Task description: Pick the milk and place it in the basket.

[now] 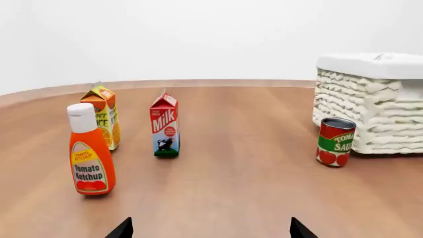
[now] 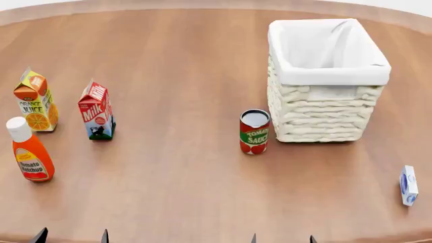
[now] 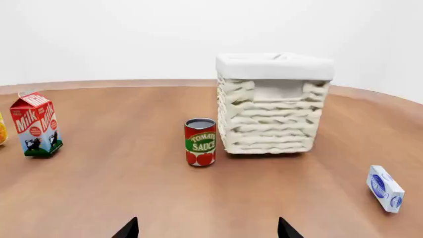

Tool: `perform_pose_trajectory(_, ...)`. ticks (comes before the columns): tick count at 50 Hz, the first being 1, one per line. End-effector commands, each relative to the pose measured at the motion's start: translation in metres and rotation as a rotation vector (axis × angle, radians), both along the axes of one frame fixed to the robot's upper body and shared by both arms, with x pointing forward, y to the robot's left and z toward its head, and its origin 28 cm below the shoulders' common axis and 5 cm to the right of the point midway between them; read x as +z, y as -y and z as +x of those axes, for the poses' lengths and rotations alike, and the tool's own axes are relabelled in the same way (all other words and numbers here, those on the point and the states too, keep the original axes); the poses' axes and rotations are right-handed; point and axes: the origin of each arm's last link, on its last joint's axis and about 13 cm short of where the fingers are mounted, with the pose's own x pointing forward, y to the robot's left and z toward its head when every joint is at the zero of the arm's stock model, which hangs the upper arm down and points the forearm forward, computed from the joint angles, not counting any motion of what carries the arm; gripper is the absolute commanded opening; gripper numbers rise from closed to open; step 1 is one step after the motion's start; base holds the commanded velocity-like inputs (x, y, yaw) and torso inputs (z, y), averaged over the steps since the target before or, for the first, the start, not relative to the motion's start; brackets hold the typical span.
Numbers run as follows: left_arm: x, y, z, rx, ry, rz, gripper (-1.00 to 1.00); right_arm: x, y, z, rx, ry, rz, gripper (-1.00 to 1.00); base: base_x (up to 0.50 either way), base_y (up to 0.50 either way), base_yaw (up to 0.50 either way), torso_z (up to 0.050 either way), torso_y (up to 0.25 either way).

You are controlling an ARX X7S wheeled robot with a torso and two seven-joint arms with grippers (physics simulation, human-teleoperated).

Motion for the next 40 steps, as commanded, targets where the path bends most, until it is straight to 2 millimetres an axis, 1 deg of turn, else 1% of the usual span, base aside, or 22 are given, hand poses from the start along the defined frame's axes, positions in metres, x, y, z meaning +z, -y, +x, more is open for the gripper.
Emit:
perform_pose_trajectory(1, 0.0, 0.0, 0.0, 0.0, 0.001, 0.0, 1.0, 0.0, 0.0, 0.0, 0.001, 0.0, -0.009, 1.0, 0.0, 0.0, 0.0, 0.0, 0.0)
perform_pose_trajectory(13, 0.0, 0.001, 0.0, -0.017, -0.014, -0.007, 1.0, 0.002, 0.0, -0.001, 0.019, -0.004, 0.02, 1.0, 0.0, 0.0, 0.0, 0.0, 0.0)
perform_pose_trajectory(17, 0.003, 0.001, -0.001, -0.019, -0.011, -0.014, 1.0, 0.008, 0.0, 0.0, 0.018, 0.006, 0.019, 1.0, 0.0, 0.0, 0.0, 0.0, 0.0)
perform_pose_trajectory(20, 0.014, 0.0, 0.0, -0.024, 0.009, -0.018, 1.0, 0.027, 0.004, -0.001, 0.013, 0.054, 0.01, 1.0, 0.0, 0.0, 0.0, 0.0, 0.0)
perform_pose_trajectory(23, 0.037, -0.003, 0.0, -0.023, 0.075, -0.024, 1.0, 0.055, 0.009, -0.004, 0.008, 0.126, 0.013, 1.0, 0.0, 0.0, 0.0, 0.0, 0.0)
perform_pose_trajectory(25, 0.047, -0.005, -0.001, -0.023, 0.109, -0.022, 1.0, 0.067, 0.012, -0.005, 0.007, 0.16, 0.003, 1.0, 0.0, 0.0, 0.0, 0.0, 0.0)
perform_pose_trajectory(26, 0.058, -0.007, -0.001, -0.021, 0.145, -0.034, 1.0, 0.081, 0.015, -0.007, 0.002, 0.192, -0.005, 1.0, 0.0, 0.0, 0.0, 0.0, 0.0)
perform_pose_trajectory(28, 0.065, -0.008, -0.001, -0.014, 0.168, -0.033, 1.0, 0.091, 0.017, -0.008, 0.012, 0.22, 0.002, 1.0, 0.0, 0.0, 0.0, 0.0, 0.0)
perform_pose_trajectory(29, 0.079, -0.011, -0.003, -0.013, 0.21, -0.028, 1.0, 0.107, 0.02, -0.012, 0.005, 0.258, -0.012, 1.0, 0.0, 0.0, 0.0, 0.0, 0.0)
perform_pose_trajectory(30, 0.082, -0.011, -0.004, -0.011, 0.222, -0.026, 1.0, 0.113, 0.02, -0.014, 0.01, 0.272, -0.007, 1.0, 0.0, 0.0, 0.0, 0.0, 0.0)
perform_pose_trajectory(32, 0.1, -0.014, -0.008, -0.008, 0.279, -0.03, 1.0, 0.133, 0.023, -0.019, 0.01, 0.336, -0.026, 1.0, 0.0, 0.0, 0.0, 0.0, 0.0)
perform_pose_trajectory(33, 0.1, -0.014, -0.008, -0.008, 0.279, -0.03, 1.0, 0.133, 0.023, -0.019, 0.01, 0.336, -0.026, 1.0, 0.0, 0.0, 0.0, 0.0, 0.0)
perform_pose_trajectory(34, 0.115, -0.015, -0.012, -0.011, 0.33, -0.024, 1.0, 0.148, 0.025, -0.024, 0.015, 0.383, -0.03, 1.0, 0.0, 0.0, 0.0, 0.0, 0.0)
perform_pose_trajectory(36, 0.127, -0.016, -0.015, -0.013, 0.369, -0.02, 1.0, 0.158, 0.026, -0.028, 0.016, 0.427, -0.05, 1.0, 0.0, 0.0, 0.0, 0.0, 0.0)
perform_pose_trajectory(38, 0.145, -0.018, -0.02, -0.024, 0.43, -0.007, 1.0, 0.178, 0.028, -0.034, 0.021, 0.482, -0.064, 1.0, 0.0, 0.0, 0.0, 0.0, 0.0)
perform_pose_trajectory(39, 0.149, -0.018, -0.021, -0.024, 0.444, -0.006, 1.0, 0.182, 0.029, -0.036, 0.018, 0.492, -0.07, 1.0, 0.0, 0.0, 0.0, 0.0, 0.0)
perform_pose_trajectory(40, 0.161, -0.02, -0.023, -0.018, 0.483, -0.011, 1.0, 0.195, 0.031, -0.039, 0.01, 0.547, -0.087, 1.0, 0.0, 0.0, 0.0, 0.0, 0.0)
